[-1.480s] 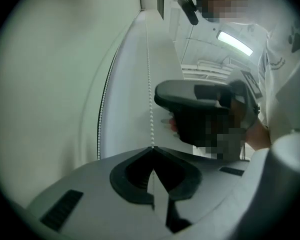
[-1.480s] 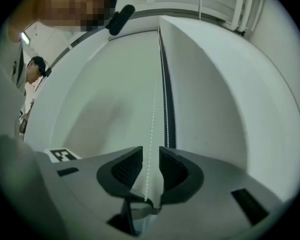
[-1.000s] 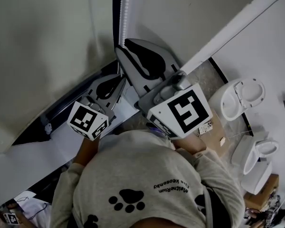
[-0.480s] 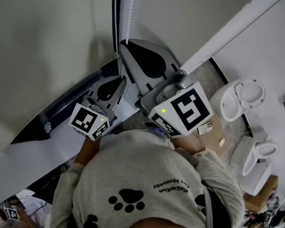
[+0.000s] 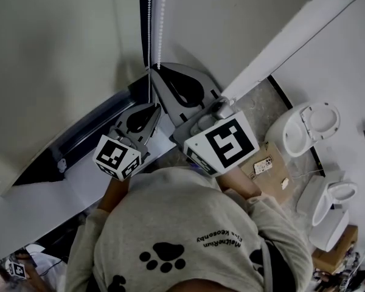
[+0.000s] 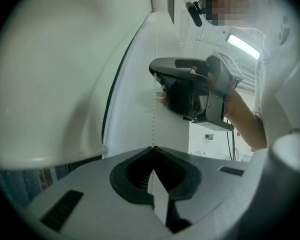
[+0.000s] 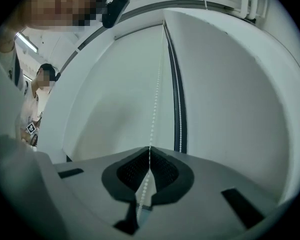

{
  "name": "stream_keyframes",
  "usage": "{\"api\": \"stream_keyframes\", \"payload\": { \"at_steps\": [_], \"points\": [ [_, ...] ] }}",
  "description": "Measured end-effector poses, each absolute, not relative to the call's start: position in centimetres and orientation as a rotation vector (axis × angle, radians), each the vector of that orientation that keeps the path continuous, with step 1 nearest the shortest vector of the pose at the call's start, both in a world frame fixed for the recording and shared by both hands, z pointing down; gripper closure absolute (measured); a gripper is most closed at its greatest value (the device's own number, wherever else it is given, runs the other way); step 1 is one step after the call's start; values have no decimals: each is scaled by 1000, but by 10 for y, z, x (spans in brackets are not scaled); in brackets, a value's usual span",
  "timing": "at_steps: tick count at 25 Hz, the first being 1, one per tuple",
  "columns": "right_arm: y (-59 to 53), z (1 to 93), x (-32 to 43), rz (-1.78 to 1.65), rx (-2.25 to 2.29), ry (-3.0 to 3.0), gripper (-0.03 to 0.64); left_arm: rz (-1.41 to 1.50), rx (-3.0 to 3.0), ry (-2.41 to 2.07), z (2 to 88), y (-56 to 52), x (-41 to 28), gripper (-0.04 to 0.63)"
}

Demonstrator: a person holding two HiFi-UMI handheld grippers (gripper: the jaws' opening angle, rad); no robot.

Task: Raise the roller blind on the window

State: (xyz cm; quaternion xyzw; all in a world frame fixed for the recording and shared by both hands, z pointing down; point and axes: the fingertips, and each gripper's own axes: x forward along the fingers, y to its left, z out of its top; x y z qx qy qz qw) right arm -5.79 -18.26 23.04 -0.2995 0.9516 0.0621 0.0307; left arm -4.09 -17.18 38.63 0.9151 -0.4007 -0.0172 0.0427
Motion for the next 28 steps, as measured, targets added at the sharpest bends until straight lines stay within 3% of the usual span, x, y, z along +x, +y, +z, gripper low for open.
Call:
{"api": "stream_keyframes", "payload": {
  "at_steps": [28],
  "points": [
    [-179, 353, -54, 18, -971, 3026, 606, 126, 2723, -1270, 507, -163, -40, 588]
  ]
}}
